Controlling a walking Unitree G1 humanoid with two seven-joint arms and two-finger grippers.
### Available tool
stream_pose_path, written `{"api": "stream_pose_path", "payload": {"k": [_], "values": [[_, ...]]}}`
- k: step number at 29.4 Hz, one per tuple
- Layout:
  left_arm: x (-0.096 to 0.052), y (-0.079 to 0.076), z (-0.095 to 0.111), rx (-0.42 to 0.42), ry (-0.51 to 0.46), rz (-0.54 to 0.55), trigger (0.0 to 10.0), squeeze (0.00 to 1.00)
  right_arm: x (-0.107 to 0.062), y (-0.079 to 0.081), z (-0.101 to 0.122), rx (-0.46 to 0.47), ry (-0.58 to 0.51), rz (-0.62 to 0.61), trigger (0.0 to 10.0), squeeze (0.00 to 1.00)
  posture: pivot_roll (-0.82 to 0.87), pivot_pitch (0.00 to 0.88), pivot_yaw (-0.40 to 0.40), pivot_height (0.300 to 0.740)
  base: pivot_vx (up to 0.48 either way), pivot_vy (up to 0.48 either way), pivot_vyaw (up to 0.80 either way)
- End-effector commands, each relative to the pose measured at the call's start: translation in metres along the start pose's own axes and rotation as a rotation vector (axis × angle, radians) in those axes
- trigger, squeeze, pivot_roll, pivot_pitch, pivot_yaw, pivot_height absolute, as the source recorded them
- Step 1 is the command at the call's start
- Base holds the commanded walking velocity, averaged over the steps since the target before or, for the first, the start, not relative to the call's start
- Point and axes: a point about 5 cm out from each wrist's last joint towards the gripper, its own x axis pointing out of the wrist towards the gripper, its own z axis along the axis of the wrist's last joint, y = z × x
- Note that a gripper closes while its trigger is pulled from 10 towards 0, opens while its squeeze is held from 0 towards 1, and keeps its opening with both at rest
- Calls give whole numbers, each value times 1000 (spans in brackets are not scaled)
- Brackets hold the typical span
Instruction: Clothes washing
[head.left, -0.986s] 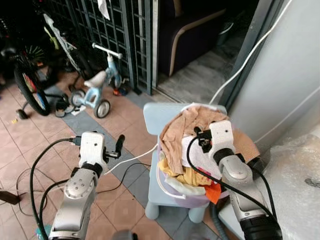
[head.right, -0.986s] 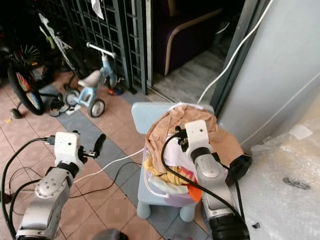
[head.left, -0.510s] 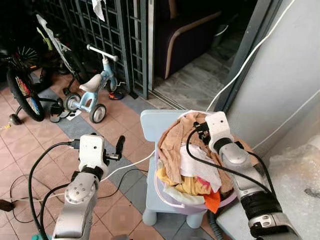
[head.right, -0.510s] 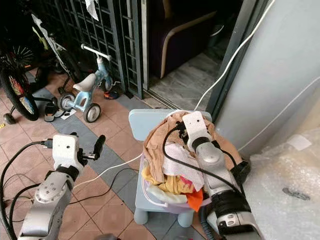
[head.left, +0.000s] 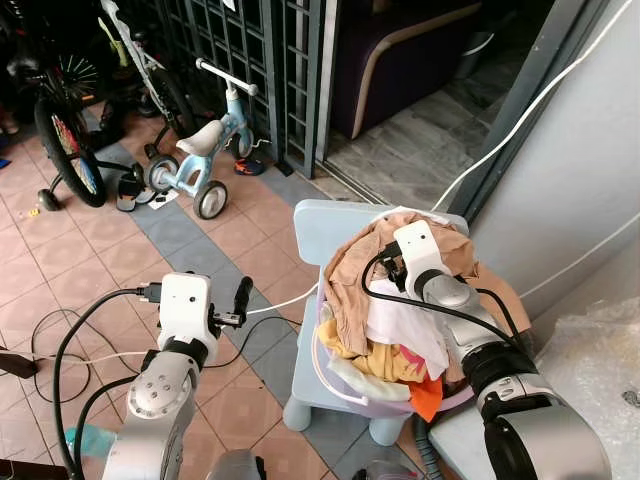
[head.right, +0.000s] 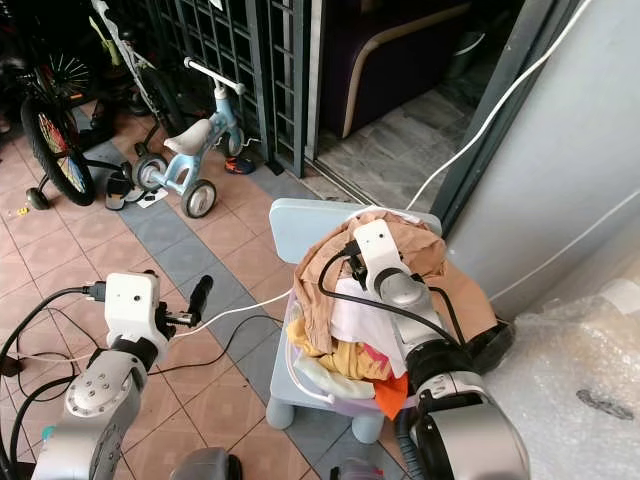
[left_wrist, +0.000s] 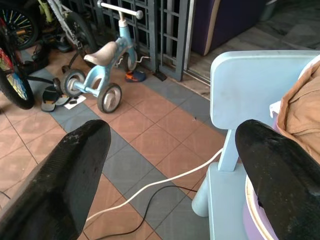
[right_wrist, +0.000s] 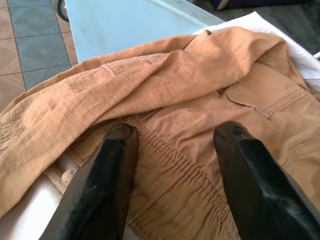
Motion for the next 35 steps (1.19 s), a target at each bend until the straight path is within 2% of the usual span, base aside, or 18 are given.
{"api": "stream_pose_path", "payload": {"k": [1, 4, 5, 10, 26, 30, 35], "values": [[-1, 0, 3, 6, -5, 3, 10000, 0, -1, 7, -23, 34, 111, 46, 549, 0, 109, 115, -36, 740, 0, 0, 0], [-2, 0, 3, 4, -1, 4, 10000, 0, -1, 11, -29, 38, 140, 75, 549, 0, 109, 115, -36, 740, 0, 0, 0], [-1, -2, 3, -6, 9, -13, 10000, 0, -2, 17, -34, 23, 154, 130, 0, 0, 103, 109, -36, 740, 0, 0, 0], [0, -4, 3, -4, 19, -26, 10000, 0, -2, 23, -39, 10, 169, 156, 0, 0, 96, 101, -32, 740, 0, 0, 0], [7, -3, 4, 3, 19, -22, 10000, 0, 0, 19, -36, -3, 148, 126, 0, 0, 95, 87, -30, 740, 0, 0, 0], [9, -3, 5, 3, 18, -20, 10000, 0, 0, 15, -33, 22, 125, 111, 0, 0, 88, 82, -35, 740, 0, 0, 0], [15, -4, 4, -5, 16, -10, 10000, 0, 1, 7, -14, 128, -1, 78, 0, 0, 61, 55, -37, 740, 0, 0, 0]]}}
